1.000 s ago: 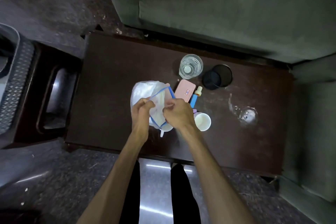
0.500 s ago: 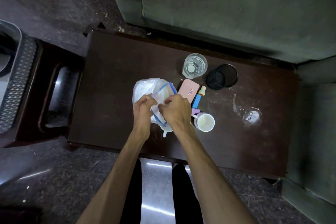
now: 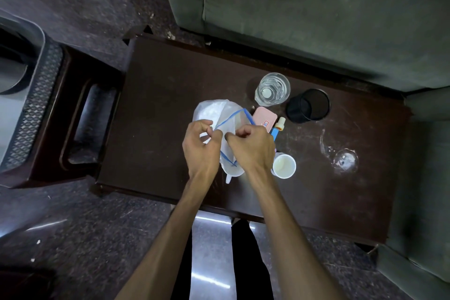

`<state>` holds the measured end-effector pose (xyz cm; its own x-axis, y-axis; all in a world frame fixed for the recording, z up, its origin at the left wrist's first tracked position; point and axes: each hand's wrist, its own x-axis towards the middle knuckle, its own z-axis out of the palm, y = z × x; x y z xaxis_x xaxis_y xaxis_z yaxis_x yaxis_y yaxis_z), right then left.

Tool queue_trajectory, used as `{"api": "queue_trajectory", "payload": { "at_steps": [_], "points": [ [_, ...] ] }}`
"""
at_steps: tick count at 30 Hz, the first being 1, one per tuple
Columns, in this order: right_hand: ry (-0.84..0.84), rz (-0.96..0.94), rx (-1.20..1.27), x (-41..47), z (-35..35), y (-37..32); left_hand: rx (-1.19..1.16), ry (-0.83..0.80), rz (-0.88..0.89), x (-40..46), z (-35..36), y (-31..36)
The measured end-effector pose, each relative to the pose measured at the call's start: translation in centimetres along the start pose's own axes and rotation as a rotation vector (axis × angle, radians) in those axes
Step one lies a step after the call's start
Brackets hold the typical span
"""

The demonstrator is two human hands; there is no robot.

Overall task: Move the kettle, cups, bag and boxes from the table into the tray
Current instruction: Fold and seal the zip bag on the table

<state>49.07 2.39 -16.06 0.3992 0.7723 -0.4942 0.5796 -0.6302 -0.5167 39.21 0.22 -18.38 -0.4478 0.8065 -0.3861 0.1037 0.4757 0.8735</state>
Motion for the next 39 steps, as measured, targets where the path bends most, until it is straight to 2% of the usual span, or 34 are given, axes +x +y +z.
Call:
{"api": "queue_trajectory", "payload": {
  "at_steps": [3, 10, 13, 19, 25, 28, 32, 35, 39],
  "points": [
    [-0.025, 0.025, -0.001, 0.0, -0.6, -0.2, 0.006, -0.002, 0.083, -0.3, 0.4, 0.8],
    [-0.183, 0.013, -0.114, 0.8, -0.9, -0.5, 0.004, -0.042, 0.062, -0.2, 1.1, 0.8],
    [-0.155, -0.025, -0.128, 1.0, -0.7, -0.3, 0.015, -0.048, 0.077, -0.4, 1.1, 0.5],
    [-0.056, -0.108, -0.119, 0.9, -1.4, 0.8, 0.058, 0.071, 0.084, -0.3, 0.8, 0.6],
    [-0.065, -0.242, -0.028, 0.3, -2.4, 0.3, 0.097, 0.068, 0.122, -0.6, 1.4, 1.8],
    [-0.077, -0.204, -0.002, 0.4, -2.7, -0.3, 0.117, 0.115, 0.136, -0.7, 1.5, 2.4],
    [0.009, -0.128, -0.06, 0.9, -2.8, -1.2, 0.126, 0.202, 0.138, -0.7, 1.3, 3.1],
    [-0.022, -0.218, -0.124, 0.8, -2.8, -1.6, 0.134, 0.233, 0.125, -0.7, 1.3, 3.5],
    [-0.071, -0.267, -0.076, 0.3, -2.3, -1.9, 0.122, 0.227, 0.09, -0.9, 1.9, 3.9]
  ]
}}
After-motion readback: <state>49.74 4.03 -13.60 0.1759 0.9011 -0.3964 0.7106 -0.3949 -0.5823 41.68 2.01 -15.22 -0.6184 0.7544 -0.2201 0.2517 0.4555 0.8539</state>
